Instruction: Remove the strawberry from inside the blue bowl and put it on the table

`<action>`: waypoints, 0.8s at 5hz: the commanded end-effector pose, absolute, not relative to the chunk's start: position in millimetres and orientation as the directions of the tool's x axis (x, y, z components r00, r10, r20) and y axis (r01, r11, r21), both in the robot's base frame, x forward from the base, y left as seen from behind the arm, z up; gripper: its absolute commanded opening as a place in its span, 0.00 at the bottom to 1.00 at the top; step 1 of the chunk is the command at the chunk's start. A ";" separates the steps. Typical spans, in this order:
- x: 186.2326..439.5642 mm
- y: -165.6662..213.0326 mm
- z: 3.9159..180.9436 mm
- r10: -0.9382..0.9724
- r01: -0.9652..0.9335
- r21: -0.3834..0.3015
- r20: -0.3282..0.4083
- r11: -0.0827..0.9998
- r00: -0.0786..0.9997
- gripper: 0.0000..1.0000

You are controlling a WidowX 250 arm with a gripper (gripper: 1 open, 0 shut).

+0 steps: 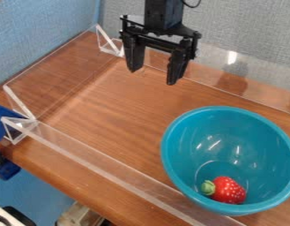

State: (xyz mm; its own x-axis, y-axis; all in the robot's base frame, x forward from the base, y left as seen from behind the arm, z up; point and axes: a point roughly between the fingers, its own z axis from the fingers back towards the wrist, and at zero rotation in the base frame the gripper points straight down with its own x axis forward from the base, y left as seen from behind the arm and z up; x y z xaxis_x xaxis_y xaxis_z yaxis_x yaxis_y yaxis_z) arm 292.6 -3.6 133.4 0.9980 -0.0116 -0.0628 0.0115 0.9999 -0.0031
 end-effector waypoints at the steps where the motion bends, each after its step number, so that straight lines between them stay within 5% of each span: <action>1: 291.5 -6.1 127.9 -0.025 0.025 -0.005 -0.078 1.000 0.997 1.00; 4: 275.4 -97.2 126.2 -0.416 0.415 -0.030 -0.057 0.909 0.908 1.00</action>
